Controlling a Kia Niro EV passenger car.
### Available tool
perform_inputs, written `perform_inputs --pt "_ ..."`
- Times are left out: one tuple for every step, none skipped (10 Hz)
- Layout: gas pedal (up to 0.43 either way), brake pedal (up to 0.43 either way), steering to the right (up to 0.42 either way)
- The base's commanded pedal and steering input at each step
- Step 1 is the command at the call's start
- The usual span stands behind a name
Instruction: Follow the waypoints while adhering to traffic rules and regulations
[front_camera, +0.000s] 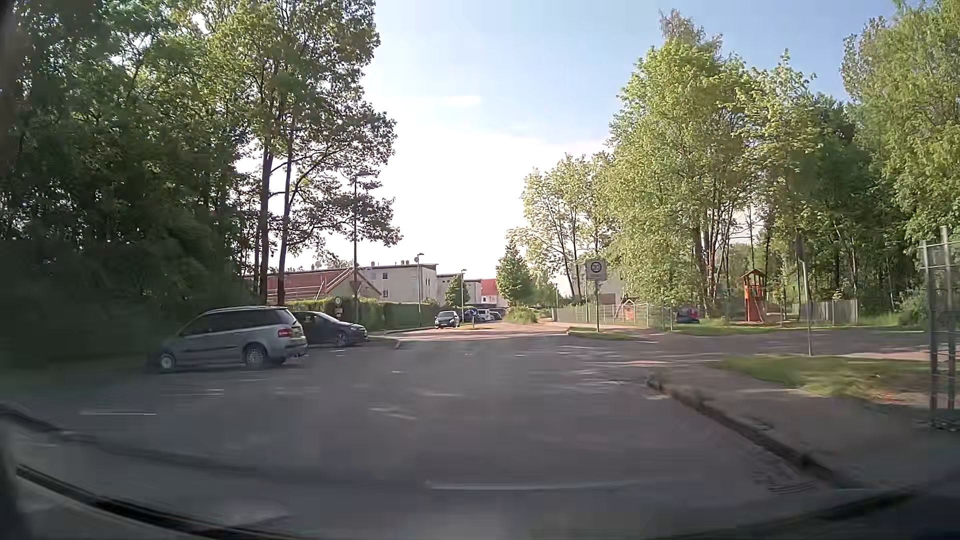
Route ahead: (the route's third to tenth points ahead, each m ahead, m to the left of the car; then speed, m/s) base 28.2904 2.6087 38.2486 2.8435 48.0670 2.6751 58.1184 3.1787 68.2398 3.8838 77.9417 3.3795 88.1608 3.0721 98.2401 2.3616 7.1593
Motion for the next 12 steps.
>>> perform_inputs --pt "0.047 0.0 0.006" --pt "0.059 0.0 0.006" --pt "0.059 0.0 0.006" --pt "0.059 0.0 0.005" --pt "0.059 0.0 0.005" --pt "0.059 0.0 0.006" --pt "0.059 0.0 0.006" --pt "0.047 0.0 0.005" --pt "0.047 0.0 0.005" --pt "0.039 0.0 0.005" --pt "0.02 0.0 0.005" --pt "0.0 0.0 0.004"
